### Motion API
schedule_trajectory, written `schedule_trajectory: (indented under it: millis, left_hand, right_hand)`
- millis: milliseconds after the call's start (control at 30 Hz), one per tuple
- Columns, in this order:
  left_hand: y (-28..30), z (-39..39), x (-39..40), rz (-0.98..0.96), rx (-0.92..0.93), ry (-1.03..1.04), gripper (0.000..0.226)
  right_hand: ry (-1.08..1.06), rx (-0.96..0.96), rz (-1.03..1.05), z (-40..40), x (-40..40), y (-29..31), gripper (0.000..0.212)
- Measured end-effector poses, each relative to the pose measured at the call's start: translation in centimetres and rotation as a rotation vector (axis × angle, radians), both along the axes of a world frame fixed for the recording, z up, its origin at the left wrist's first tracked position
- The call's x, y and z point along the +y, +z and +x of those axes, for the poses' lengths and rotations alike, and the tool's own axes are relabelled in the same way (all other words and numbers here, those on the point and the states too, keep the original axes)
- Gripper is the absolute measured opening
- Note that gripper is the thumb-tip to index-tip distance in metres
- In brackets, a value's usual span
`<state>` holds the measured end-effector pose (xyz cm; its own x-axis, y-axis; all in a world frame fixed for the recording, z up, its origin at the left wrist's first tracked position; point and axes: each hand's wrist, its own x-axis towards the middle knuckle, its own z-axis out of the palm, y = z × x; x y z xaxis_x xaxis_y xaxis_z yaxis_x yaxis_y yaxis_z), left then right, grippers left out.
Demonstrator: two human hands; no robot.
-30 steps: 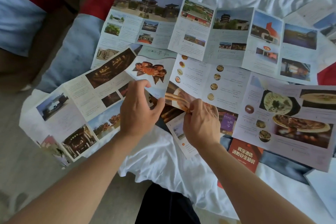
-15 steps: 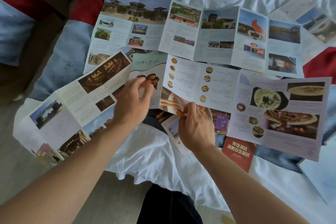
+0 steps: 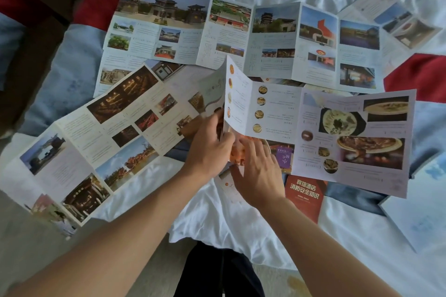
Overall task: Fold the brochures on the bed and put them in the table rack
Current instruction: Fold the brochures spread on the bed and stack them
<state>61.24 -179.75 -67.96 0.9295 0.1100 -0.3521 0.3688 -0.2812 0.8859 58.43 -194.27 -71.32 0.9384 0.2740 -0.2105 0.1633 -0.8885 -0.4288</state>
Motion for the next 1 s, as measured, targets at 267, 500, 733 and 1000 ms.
schedule_trajectory:
  millis: [267, 500, 733, 1000]
  left_hand:
    - [0.8, 0.5, -4.7, 0.009, -0.043, -0.151, 0.04]
    - [-0.5, 1.7, -8.4, 0.224, 0.071, -0.285, 0.062]
    - [-2.7, 4.8, -8.1, 0.489, 0.088, -0.207, 0.053]
    - [-3.6, 4.2, -10.0, 0.561, 0.158, -0.185, 0.062]
  right_hand:
    - [-0.173, 0.065, -0.209, 0.5, -6.3, 1.3, 0.067]
    - [-0.199, 0.092, -0.193, 0.9, -10.1, 0.9, 0.066]
    - [-0.255, 0.059, -0.169, 2.8, -12.3, -0.3, 0.073]
    - [-0.401, 0.043, 0.08, 3.5, -13.5, -0.5, 0.06]
